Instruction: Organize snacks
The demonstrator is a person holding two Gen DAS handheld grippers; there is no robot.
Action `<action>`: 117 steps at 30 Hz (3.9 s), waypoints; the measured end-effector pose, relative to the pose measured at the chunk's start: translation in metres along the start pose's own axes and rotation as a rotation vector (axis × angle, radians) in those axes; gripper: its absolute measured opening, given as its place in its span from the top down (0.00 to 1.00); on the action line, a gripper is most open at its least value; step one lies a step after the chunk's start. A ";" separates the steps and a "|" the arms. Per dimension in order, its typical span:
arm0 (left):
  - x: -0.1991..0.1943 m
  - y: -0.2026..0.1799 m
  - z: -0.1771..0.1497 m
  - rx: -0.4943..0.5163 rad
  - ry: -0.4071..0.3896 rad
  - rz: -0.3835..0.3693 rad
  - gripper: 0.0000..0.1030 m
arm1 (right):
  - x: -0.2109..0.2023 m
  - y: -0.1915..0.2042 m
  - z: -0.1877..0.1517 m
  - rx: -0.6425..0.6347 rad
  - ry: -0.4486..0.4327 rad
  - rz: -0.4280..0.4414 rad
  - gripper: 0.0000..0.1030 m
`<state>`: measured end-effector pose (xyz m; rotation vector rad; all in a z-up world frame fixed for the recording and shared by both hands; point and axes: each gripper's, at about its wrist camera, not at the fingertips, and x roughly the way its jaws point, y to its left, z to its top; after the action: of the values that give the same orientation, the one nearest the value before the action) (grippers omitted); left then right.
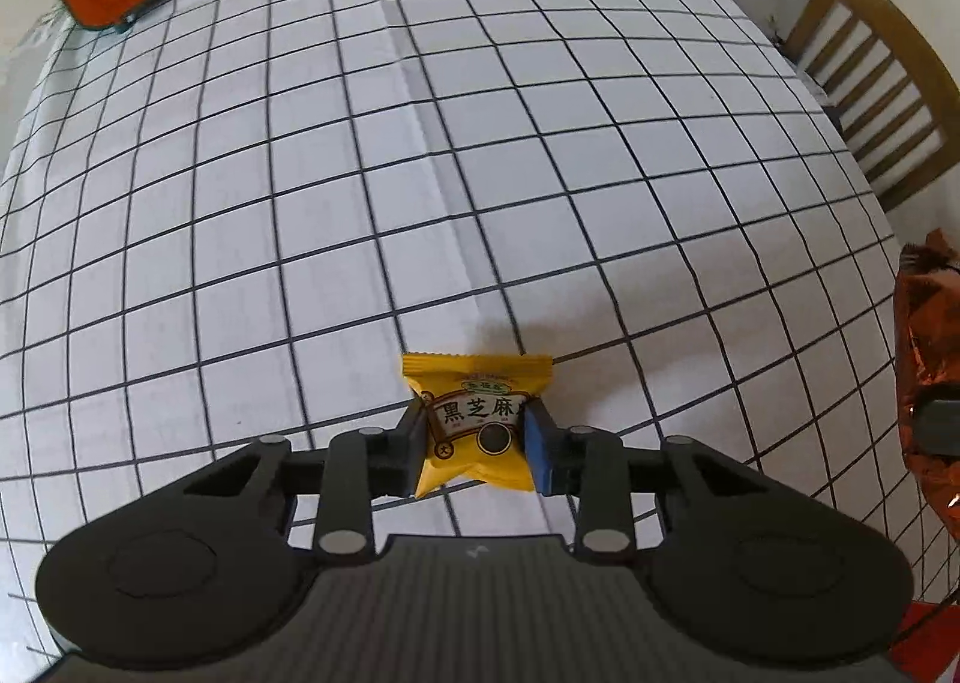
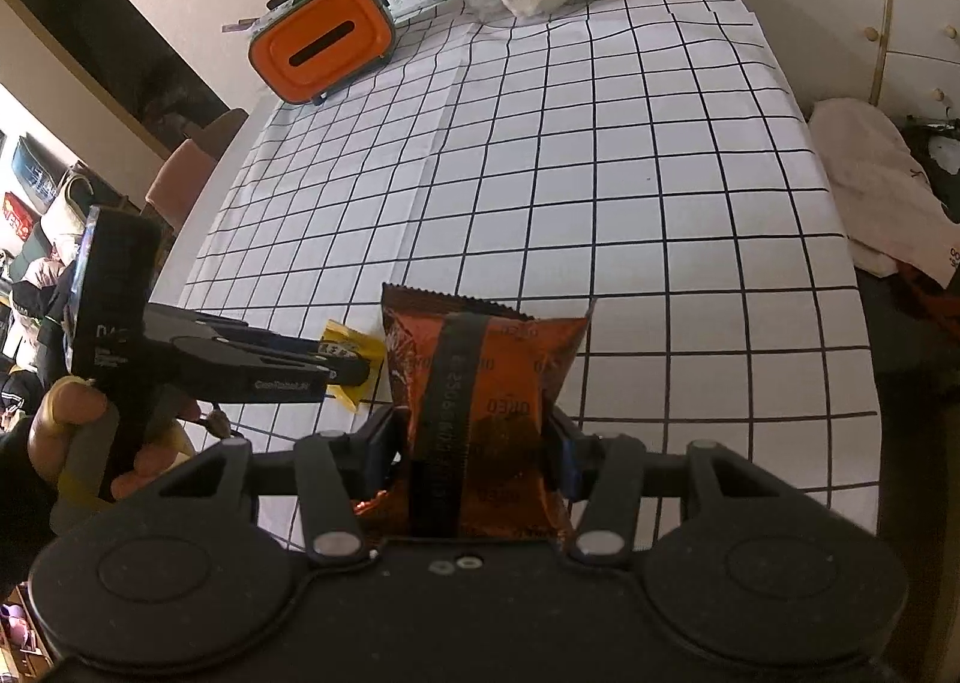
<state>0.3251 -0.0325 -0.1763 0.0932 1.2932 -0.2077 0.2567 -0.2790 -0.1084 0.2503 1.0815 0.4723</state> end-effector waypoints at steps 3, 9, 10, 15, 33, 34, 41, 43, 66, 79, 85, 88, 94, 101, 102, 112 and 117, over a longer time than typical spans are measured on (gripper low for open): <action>-0.010 0.010 -0.004 -0.026 -0.017 0.011 0.69 | -0.003 0.004 0.000 -0.003 -0.005 0.000 0.51; -0.038 0.020 -0.005 -0.054 -0.064 0.026 0.69 | -0.018 0.015 -0.001 -0.018 -0.031 -0.001 0.51; -0.044 0.021 -0.006 -0.060 -0.072 0.024 0.69 | -0.022 0.017 -0.002 -0.020 -0.035 -0.002 0.51; -0.074 0.019 -0.015 -0.056 -0.110 0.043 0.69 | -0.044 0.029 -0.008 -0.031 -0.063 0.001 0.51; -0.180 -0.007 -0.091 0.001 -0.241 0.004 0.69 | -0.114 0.081 -0.062 -0.073 -0.109 0.004 0.51; -0.184 -0.009 -0.097 0.005 -0.244 0.002 0.69 | -0.115 0.083 -0.066 -0.075 -0.106 0.002 0.51; -0.201 -0.018 -0.131 0.025 -0.233 -0.020 0.69 | -0.117 0.096 -0.094 -0.067 -0.085 0.000 0.51; -0.204 -0.020 -0.141 0.029 -0.229 -0.029 0.69 | -0.117 0.099 -0.101 -0.066 -0.080 -0.002 0.51; -0.157 -0.063 -0.247 0.104 -0.076 -0.008 0.69 | -0.055 0.121 -0.183 -0.116 0.115 -0.102 0.51; -0.138 -0.072 -0.248 0.119 0.011 0.030 0.68 | -0.044 0.125 -0.189 -0.150 0.149 -0.144 0.51; -0.136 -0.076 -0.249 0.099 0.001 0.053 0.67 | -0.045 0.125 -0.190 -0.160 0.147 -0.125 0.50; -0.138 -0.076 -0.251 0.079 -0.008 0.065 0.62 | -0.049 0.124 -0.191 -0.165 0.140 -0.114 0.50; -0.154 -0.079 -0.261 0.036 -0.062 0.077 0.52 | -0.065 0.123 -0.192 -0.176 0.097 -0.088 0.43; -0.183 -0.089 -0.273 -0.006 -0.148 0.103 0.38 | -0.098 0.123 -0.196 -0.174 0.024 -0.023 0.36; -0.188 -0.090 -0.275 -0.011 -0.163 0.101 0.32 | -0.103 0.124 -0.198 -0.178 0.011 -0.013 0.35; -0.225 -0.098 -0.298 -0.067 -0.283 0.154 0.22 | -0.148 0.134 -0.212 -0.217 -0.109 0.039 0.14; -0.234 -0.099 -0.307 -0.085 -0.298 0.182 0.21 | -0.166 0.141 -0.222 -0.234 -0.164 0.059 0.11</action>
<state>-0.0457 -0.0487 -0.0313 0.1030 0.9884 -0.0093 -0.0391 -0.2441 -0.0195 0.1127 0.8523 0.6156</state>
